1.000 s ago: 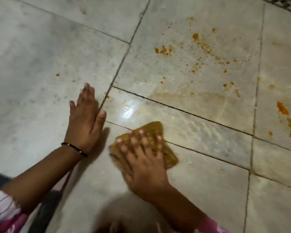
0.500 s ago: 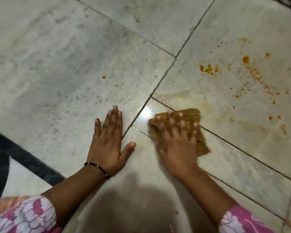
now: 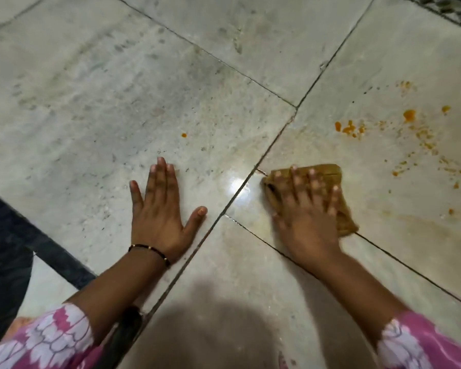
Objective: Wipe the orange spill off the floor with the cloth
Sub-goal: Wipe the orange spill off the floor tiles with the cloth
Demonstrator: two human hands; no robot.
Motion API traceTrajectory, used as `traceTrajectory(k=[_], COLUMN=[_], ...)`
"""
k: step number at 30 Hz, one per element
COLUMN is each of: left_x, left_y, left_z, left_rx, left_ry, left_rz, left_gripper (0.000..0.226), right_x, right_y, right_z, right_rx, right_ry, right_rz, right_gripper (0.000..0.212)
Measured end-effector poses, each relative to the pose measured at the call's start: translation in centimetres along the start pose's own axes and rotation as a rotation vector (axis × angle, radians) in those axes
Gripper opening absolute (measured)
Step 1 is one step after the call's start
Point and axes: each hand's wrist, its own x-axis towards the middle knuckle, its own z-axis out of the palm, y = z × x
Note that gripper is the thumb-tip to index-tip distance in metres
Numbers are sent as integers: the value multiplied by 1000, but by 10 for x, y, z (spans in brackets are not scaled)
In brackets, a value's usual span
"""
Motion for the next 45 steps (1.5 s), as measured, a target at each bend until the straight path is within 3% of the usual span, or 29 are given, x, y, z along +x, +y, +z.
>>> traceTrajectory(k=[6,8,13,17,19,23,25,27,31,32,34,36,38,42,45], left_x=[-2,0,0,1,1,-2,-4,-8,-6,-2,5,10,9,7,6], left_y=[0,0,-1,0,3,1,9,34,104,116,127,126,123,123,125], left_z=[4,3,2,2,1,1,-1,-2,13,20,30,36,37,38,37], left_rx=[-80,-96,-79,-63,-70,-78,-93,-134,-98,-60,7,53,47,41,42], left_ry=[76,78,43,42,37,38,45,30,-73,-91,-118,-130,-129,-138,-148], left_rz=[-80,-84,-73,-45,-35,10,56,162,595,670,732,741,742,738,719], left_gripper=[91,90,89,88,88,88,88,88,88,88,89,89,88,89,90], right_x=[104,145,184,118,54,-69,-106,-114,-61,-47,-39,-68,-114,-159,-109], right_y=[-112,-135,-95,-14,-1,15,48,84,103,94,70,50,53,112,142], right_z=[-13,-22,-24,-12,-6,9,8,6,-1,-1,1,4,10,12,5], right_rx=[-140,-181,42,35,52,43,29,22,94,108,71,30,26,52,44], right_ry=[-41,-96,-67,118,143,-30,-53,-43,1,-4,10,8,-22,-40,-14], right_rz=[-596,-659,-255,79,121,22,124,315,679,682,468,210,91,360,640], right_gripper=[60,58,58,60,62,60,60,62,65,64,65,67,64,59,65])
